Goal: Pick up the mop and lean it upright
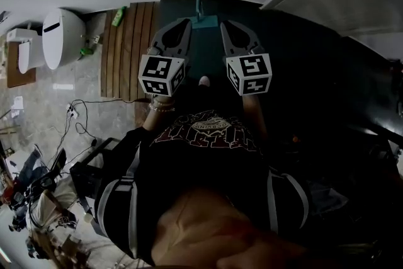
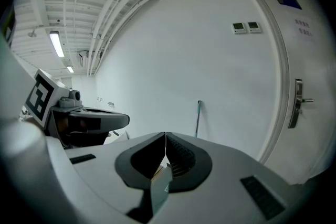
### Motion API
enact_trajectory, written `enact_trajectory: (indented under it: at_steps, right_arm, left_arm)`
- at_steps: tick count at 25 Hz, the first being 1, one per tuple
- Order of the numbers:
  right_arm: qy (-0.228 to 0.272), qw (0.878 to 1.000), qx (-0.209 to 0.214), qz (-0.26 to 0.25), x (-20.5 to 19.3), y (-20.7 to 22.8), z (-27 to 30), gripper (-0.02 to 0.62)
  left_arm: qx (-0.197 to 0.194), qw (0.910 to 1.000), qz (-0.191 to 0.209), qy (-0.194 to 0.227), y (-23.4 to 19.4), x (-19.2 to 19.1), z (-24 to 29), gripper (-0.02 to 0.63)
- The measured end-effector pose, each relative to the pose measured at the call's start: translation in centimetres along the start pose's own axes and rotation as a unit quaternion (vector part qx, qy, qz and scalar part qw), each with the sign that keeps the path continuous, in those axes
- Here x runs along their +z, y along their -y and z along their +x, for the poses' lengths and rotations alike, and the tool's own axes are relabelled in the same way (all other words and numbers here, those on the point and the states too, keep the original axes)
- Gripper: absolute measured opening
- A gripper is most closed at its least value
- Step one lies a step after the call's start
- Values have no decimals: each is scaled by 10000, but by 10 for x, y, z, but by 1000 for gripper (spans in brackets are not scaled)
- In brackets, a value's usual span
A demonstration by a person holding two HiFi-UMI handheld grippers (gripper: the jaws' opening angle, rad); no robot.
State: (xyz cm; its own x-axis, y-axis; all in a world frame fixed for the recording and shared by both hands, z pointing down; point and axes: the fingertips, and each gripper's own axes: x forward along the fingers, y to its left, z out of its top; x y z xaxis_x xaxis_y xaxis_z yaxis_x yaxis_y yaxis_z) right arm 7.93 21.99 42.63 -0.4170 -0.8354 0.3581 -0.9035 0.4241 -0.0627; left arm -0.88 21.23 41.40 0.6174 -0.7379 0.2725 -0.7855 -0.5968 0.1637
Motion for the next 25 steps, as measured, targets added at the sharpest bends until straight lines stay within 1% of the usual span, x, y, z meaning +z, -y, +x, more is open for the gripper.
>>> enact_trajectory:
  at_steps: [3,9,17,25]
  right_arm:
    - [-10,10000,40,22,0,-1,7,20]
    - [26,10000,-17,58,9,-2,29,20]
    - [8,9998,-167,111,25,-4,72,20]
    - [92,9983,-531,205,47,-1,119,20]
  left_arm:
    - [53,10000,-35,-15,-7,-1,2,46]
    - [13,10000,-4,15,-27,7,13,46]
    - [-248,9997,44,-43,-63,17,34,46]
    - [-585,9982,145,-52,-109,34,59,46]
